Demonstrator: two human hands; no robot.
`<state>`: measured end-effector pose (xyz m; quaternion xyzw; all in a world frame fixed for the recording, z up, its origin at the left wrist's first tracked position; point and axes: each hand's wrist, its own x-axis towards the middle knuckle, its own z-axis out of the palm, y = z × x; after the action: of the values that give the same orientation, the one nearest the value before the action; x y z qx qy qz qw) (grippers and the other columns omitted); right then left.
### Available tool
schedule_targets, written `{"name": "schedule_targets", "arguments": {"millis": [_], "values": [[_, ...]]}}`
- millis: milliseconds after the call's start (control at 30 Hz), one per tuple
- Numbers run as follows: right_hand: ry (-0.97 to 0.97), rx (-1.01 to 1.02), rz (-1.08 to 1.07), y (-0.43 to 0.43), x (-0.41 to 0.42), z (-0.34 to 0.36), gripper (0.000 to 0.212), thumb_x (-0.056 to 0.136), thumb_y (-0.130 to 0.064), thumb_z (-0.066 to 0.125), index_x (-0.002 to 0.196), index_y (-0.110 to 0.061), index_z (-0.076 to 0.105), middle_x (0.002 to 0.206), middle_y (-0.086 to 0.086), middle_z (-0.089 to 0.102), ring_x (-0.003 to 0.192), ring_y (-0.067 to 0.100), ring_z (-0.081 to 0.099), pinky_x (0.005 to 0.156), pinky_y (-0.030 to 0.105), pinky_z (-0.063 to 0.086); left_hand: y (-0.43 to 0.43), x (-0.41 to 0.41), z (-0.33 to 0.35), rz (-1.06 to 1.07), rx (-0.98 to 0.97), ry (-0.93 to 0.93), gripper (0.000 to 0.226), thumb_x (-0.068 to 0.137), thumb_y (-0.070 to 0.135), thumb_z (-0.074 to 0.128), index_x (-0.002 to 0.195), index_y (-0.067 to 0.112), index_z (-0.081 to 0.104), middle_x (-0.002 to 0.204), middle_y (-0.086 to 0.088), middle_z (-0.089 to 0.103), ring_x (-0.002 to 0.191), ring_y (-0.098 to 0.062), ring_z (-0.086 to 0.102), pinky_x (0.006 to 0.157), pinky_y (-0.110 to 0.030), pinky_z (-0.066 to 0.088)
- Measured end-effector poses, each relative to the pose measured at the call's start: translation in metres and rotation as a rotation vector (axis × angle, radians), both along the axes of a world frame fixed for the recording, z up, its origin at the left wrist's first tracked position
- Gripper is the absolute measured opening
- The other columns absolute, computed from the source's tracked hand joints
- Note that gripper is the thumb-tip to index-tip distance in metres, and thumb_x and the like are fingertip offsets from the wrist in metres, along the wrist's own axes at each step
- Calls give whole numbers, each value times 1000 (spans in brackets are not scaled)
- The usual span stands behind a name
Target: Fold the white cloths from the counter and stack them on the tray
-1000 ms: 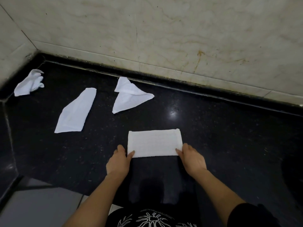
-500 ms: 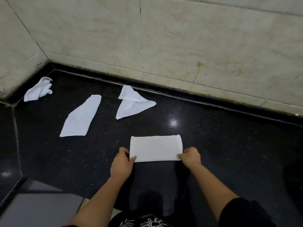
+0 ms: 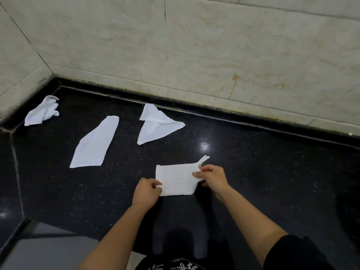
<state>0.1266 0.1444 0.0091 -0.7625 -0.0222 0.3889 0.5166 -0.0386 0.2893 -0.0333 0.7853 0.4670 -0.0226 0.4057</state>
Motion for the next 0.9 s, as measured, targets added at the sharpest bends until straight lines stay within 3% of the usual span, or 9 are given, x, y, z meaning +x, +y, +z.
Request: {"name": "schedule_targets", "arguments": {"millis": [67, 200, 300, 500, 633, 767, 900], "values": [[-21, -33, 89, 10, -11, -6, 12, 76, -5, 77, 82, -8, 67, 80, 4, 68, 64, 11, 61, 54, 19, 46, 6, 3, 2, 28, -62, -17, 21, 88, 12, 61, 105, 14, 72, 97, 4, 62, 78, -5, 57, 68, -16, 45], [-30, -86, 177, 30, -30, -17, 16, 78, -5, 77, 93, -1, 71, 81, 8, 66, 56, 10, 59, 50, 16, 47, 13, 6, 6, 252, -337, -140, 19, 90, 15, 61, 103, 10, 74, 91, -4, 70, 89, -19, 66, 82, -32, 56], [-49, -107, 244, 45, -40, -22, 14, 81, -6, 75, 94, -2, 72, 82, 5, 67, 63, 9, 60, 52, 14, 47, 17, 10, 14, 388, -500, -160, 26, 93, 23, 58, 96, 2, 73, 83, -7, 65, 76, -17, 62, 67, -26, 54], [-52, -116, 318, 60, -53, -31, 6, 83, -6, 72, 89, -7, 72, 84, 3, 67, 71, 11, 64, 63, 19, 54, 23, 9, 13, 333, -439, -96, 42, 95, 44, 52, 87, 10, 76, 77, -2, 64, 65, -13, 53, 58, -25, 41], [-39, -121, 449, 61, -56, -33, 26, 83, -9, 72, 109, -5, 72, 104, 8, 70, 90, 13, 64, 69, 14, 50, 28, 10, 6, 312, -406, -81, 42, 85, 41, 68, 59, 8, 61, 60, -3, 55, 59, -16, 49, 58, -28, 39], [-5, -124, 518, 56, -47, -29, 31, 78, -7, 74, 109, -8, 72, 102, 5, 68, 97, 14, 63, 70, 16, 48, 27, 10, 4, 275, -411, -71, 14, 84, 23, 73, 76, 11, 76, 77, -5, 72, 75, -20, 67, 73, -36, 55], [-42, -136, 404, 47, -23, -22, 26, 83, -3, 65, 108, -8, 70, 91, 2, 66, 78, 11, 64, 60, 18, 48, 27, 7, 2, 238, -367, -47, 16, 86, 27, 70, 84, 12, 75, 85, -4, 71, 81, -19, 66, 78, -36, 55]]}}
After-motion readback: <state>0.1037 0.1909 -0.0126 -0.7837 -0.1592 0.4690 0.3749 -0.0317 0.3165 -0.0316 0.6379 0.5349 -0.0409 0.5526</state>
